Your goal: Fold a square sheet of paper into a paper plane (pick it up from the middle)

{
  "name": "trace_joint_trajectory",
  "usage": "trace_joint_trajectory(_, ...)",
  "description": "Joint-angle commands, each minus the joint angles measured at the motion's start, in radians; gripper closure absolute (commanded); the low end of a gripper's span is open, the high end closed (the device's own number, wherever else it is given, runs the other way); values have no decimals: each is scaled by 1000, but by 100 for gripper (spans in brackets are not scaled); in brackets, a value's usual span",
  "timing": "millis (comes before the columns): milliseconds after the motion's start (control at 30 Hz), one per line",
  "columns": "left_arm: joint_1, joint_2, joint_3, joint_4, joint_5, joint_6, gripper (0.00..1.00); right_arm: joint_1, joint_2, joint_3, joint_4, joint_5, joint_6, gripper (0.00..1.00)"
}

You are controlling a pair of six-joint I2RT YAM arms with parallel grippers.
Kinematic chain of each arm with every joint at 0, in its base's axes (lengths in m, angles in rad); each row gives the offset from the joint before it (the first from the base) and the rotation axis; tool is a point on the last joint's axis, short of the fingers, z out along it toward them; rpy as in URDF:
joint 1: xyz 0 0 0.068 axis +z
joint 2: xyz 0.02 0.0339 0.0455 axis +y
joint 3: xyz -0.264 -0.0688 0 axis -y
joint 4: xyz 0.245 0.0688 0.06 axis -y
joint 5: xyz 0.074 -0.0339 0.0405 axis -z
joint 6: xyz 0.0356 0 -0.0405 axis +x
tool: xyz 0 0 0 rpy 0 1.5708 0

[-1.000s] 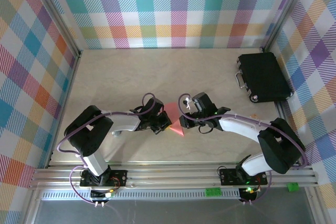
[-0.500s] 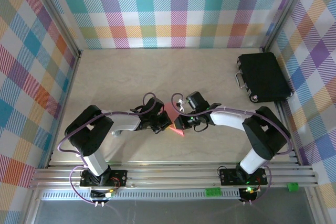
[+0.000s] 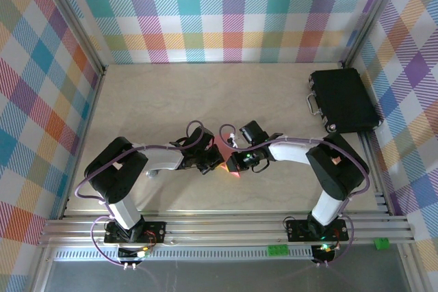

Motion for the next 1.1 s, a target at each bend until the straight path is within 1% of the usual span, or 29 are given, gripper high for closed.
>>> trace_joint_trajectory(0,9,19,-5,-94,-27,18,100,-1,19,24,-29,-17,-30,92)
trace_joint_trajectory(500,10,-24,-1,-92,-20,27,100,0,64,27,-33,-17,-37,92)
trace_joint_trajectory(833,7,-74,-31,13,30,48,96,0,92,37,-45,-17,-34,92)
trace_joint_trajectory(967,0,-47,-41,70,66,40,95,-1,95,41,-46,-17,-30,92)
trace_joint_trajectory(1067,-10,-20,-36,80,73,34,95,-1,97,43,-45,-13,-25,92)
